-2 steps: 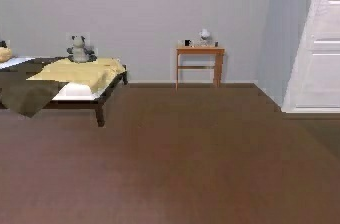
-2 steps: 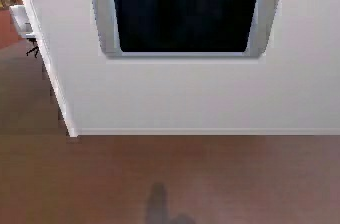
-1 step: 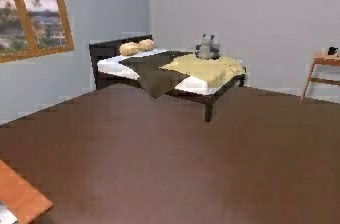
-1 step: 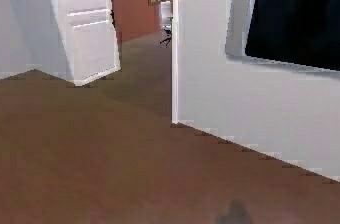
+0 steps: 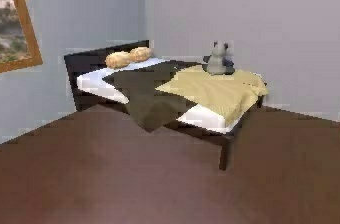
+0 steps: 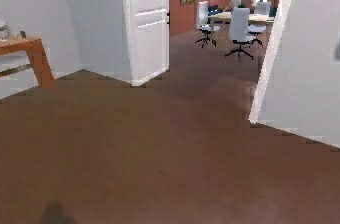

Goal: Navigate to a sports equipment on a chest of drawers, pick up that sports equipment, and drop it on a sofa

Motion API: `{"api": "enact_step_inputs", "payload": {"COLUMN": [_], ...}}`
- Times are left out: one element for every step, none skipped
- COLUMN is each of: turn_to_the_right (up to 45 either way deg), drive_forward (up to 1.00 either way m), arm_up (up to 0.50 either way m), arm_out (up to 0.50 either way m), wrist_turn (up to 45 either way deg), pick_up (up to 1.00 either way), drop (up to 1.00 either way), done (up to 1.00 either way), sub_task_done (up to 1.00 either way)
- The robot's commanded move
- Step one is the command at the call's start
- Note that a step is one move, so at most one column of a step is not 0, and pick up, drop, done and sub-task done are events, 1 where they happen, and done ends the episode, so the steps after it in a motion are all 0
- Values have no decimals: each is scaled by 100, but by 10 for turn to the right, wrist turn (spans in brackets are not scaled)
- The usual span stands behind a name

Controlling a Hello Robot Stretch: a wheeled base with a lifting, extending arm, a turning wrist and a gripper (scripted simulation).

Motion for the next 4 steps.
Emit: {"api": "enact_step_inputs", "payload": {"turn_to_the_right": [-450, -120, 0, 0], "drive_forward": [0, 0, 100, 30], "arm_up": [0, 0, 0, 0], "arm_out": [0, 0, 0, 0], "wrist_turn": [0, 0, 0, 0], "pick_up": [0, 0, 0, 0], "drop": [0, 0, 0, 0], "done": [0, 0, 0, 0], "sub_task_done": [0, 0, 0, 0]}}
